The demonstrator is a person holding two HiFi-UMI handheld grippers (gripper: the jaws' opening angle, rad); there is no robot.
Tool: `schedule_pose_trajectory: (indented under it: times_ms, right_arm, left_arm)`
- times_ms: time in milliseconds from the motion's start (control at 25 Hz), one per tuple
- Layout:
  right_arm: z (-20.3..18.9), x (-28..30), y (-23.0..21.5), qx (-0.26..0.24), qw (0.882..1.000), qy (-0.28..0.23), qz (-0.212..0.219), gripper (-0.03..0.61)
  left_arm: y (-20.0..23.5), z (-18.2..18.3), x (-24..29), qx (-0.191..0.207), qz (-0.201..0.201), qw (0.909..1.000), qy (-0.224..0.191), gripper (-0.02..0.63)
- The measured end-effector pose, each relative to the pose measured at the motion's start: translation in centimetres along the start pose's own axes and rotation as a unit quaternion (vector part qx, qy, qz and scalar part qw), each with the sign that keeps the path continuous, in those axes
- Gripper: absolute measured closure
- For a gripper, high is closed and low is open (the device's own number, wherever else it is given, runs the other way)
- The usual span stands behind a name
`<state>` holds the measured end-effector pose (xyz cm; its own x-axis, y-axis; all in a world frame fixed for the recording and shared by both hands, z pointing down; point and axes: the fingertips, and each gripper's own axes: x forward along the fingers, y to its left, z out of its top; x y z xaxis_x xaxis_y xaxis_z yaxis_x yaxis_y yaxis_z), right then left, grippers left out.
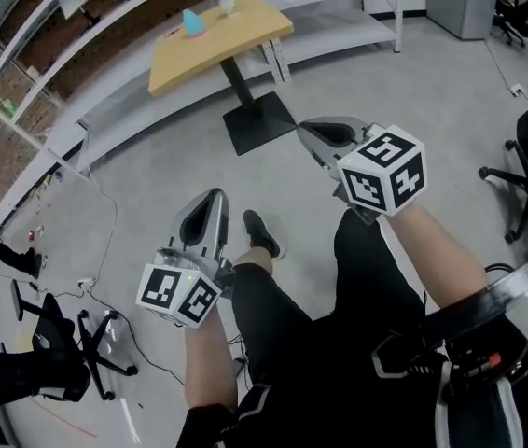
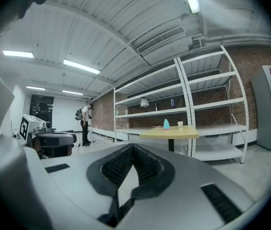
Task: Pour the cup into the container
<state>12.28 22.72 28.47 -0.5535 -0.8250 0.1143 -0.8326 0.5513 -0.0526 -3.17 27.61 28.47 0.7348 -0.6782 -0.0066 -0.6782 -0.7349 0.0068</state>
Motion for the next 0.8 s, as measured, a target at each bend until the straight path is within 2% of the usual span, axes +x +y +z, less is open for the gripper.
schedule_pose_trajectory:
  times_ms: [320,800]
  right_arm:
    - [-1.8,-12.4,7.9,0.005,1.000,-0.002,-0.001,0.577]
    - [-4.1,-27.7,18.6,0.012,1.000,0.003,0.001,0.577]
  left_arm:
    - [-11.5,-0.2,-9.4,-0.003,-0.004,1.0000,0.005,0.612]
    - [-24.7,-0.5,-21.8,-0.014,-0.008,0.9998,0.009,0.612]
